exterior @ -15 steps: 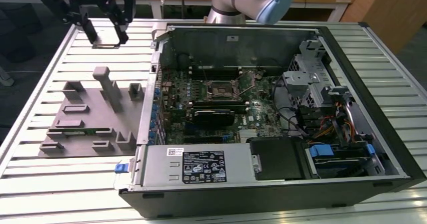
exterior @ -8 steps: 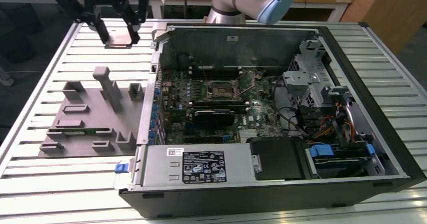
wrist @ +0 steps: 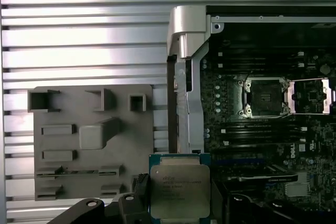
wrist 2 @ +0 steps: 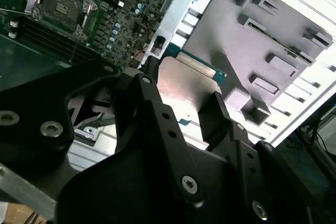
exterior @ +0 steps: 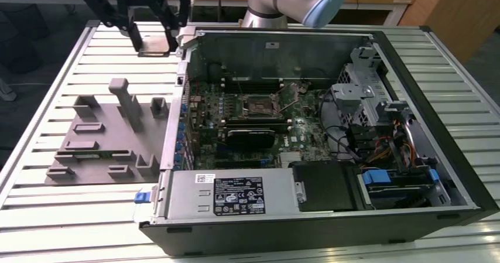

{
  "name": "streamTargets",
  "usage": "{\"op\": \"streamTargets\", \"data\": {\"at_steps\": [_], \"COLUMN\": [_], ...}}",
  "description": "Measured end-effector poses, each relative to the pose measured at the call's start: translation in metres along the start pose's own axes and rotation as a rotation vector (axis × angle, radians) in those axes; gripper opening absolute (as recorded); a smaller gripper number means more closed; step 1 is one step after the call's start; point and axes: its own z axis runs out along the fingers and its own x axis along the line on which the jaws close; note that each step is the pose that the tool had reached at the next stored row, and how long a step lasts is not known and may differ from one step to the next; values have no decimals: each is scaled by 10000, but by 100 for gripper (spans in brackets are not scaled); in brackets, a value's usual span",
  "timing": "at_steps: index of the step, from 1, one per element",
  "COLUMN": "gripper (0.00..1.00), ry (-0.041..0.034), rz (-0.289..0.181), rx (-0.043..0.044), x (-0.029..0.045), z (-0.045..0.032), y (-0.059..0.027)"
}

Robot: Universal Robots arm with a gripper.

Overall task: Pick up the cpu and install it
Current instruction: 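Pick up the cpu and move it towards the insertion slot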

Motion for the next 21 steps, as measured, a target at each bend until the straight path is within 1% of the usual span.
{"op": "streamTargets", "data": {"at_steps": [12, 21], "gripper": [55, 55], "ry": [53, 100], "rz": [0, 2], "rx": [2, 6], "x": [-314, -564], "z": [14, 23], "y": [16, 29]}}
